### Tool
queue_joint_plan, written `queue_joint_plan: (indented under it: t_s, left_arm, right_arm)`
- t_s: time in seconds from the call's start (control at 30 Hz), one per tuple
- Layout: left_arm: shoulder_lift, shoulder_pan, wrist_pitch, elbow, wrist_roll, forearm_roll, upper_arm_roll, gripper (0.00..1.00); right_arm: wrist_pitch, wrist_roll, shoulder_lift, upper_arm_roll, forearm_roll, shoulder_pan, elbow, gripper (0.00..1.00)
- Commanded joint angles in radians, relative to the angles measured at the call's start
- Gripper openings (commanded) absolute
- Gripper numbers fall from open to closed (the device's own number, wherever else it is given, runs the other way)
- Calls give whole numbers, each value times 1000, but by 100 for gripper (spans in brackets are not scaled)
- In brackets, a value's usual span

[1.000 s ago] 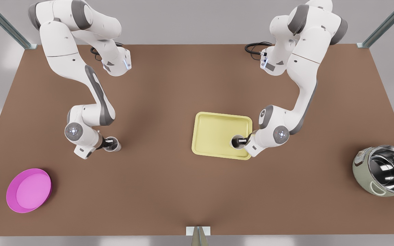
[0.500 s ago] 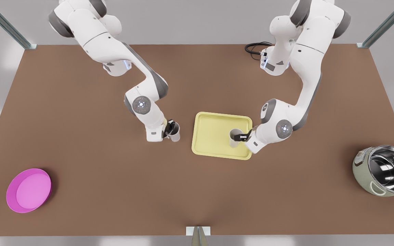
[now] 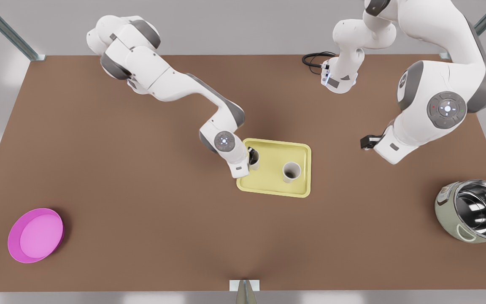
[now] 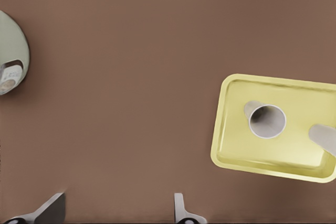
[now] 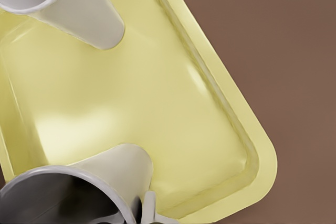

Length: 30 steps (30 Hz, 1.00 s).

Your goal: Use both arms to respectively pick up the white IKEA cups from the middle-left and middle-right positions, then place the white IKEA cups onto the middle-middle tray, ensuring that the cups remain upright and do not tip over

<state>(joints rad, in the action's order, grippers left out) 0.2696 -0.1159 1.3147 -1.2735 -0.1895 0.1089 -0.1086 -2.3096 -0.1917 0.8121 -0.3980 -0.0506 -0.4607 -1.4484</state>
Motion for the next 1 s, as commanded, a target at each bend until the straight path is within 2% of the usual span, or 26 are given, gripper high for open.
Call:
queue_joint_plan:
  t_s: [0.0,0.03,0.07,0.4,0.47,0.53,0.6,0.63,0.67,0.7,0.77,0.8,0.83,0.9,0.93,0.97]
  left_arm:
    - [-3,-2,-86,3,165,0,-5,100]
    - [-3,-1,-86,3,165,0,-2,100]
    - [-1,-1,-86,3,165,0,-2,100]
    - [-3,1,-94,3,168,-3,0,100]
    - [-4,1,-92,3,167,-3,0,100]
    - [-4,1,-94,3,167,-3,0,100]
    - [-4,1,-94,2,167,-3,-2,100]
    - [-4,1,-94,2,167,-3,-2,100]
    - [-4,1,-94,2,167,-3,-2,100]
    - [-4,-1,-95,2,165,-3,-2,100]
    - [-3,1,-106,2,170,-5,-2,100]
    - [-3,-1,-112,2,170,-5,-2,100]
    - [-3,2,-112,2,173,-23,0,100]
    - [0,5,-112,2,173,-23,1,100]
    - [3,9,-107,2,174,-21,1,100]
    - [14,32,-106,0,176,-25,1,100]
  right_arm:
    - [-1,-3,4,1,-8,-3,3,29]
    - [-1,-2,4,1,-6,-3,3,92]
    - [-1,-2,4,1,-12,2,3,100]
    - [-4,-12,-1,1,-8,13,5,100]
    - [33,-8,-42,-10,2,22,8,100]
    - [200,44,-126,-10,14,19,43,100]
    - [417,299,-168,-5,9,20,125,100]
    - [571,403,-198,10,-5,62,125,100]
    - [781,518,-235,77,-23,109,118,100]
    - [910,558,-232,128,-55,177,117,100]
    - [924,390,-237,183,-98,415,244,100]
    - [924,356,-243,254,-104,412,313,100]
    - [914,353,-296,271,-100,435,315,100]
    - [915,275,-537,298,-87,438,172,100]
    - [914,271,-625,337,-43,432,100,100]
    - [915,271,-648,343,-43,429,91,100]
